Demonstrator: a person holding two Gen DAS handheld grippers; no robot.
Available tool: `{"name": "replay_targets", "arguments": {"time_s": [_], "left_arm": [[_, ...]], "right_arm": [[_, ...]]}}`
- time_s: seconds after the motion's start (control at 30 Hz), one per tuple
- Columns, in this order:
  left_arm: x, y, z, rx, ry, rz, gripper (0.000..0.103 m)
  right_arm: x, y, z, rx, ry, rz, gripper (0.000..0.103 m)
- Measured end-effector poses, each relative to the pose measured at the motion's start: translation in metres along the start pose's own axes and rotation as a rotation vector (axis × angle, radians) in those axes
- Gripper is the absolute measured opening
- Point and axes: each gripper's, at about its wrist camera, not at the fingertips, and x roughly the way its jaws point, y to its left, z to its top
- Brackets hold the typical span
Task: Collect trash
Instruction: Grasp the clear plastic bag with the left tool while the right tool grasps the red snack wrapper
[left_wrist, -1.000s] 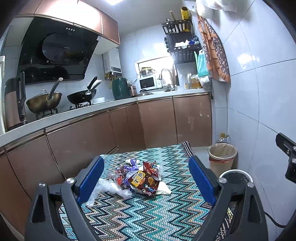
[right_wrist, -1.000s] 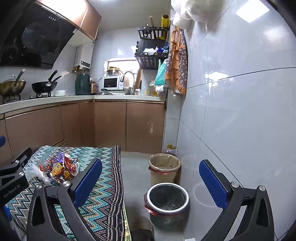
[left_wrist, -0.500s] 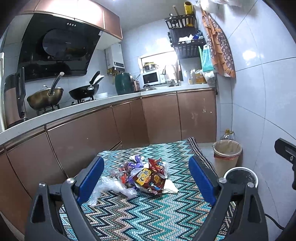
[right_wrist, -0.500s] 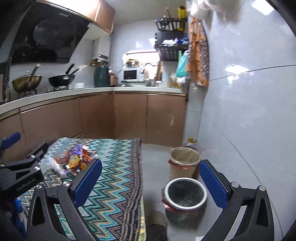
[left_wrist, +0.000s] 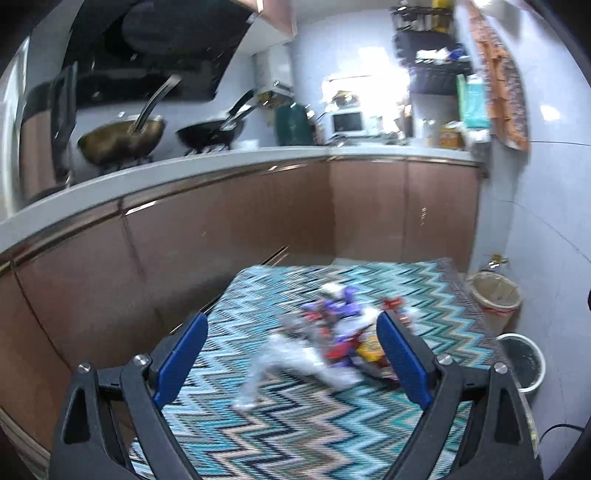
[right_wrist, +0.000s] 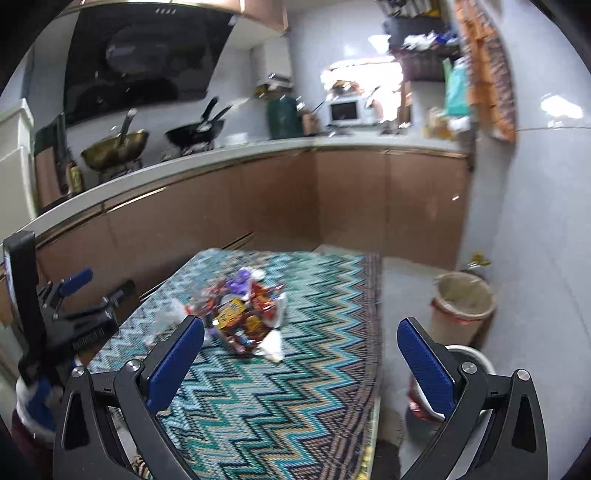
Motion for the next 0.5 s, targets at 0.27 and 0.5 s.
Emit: {"name": "replay_targets", "arguments": {"time_s": [0.27, 0.5], "left_arm": [[0.046, 0.048, -0.021, -0.026, 0.118, -0.068, 0.092], [0.094, 0.021, -0.039, -0.017, 0.24, -0.27, 0.091]], "right_arm": [[0.093, 0.01, 0.003, -0.042, 0.194, 0.122, 0.084], [0.16, 0.025, -0.008, -0.09, 0.321, 0.23, 0.071]]}}
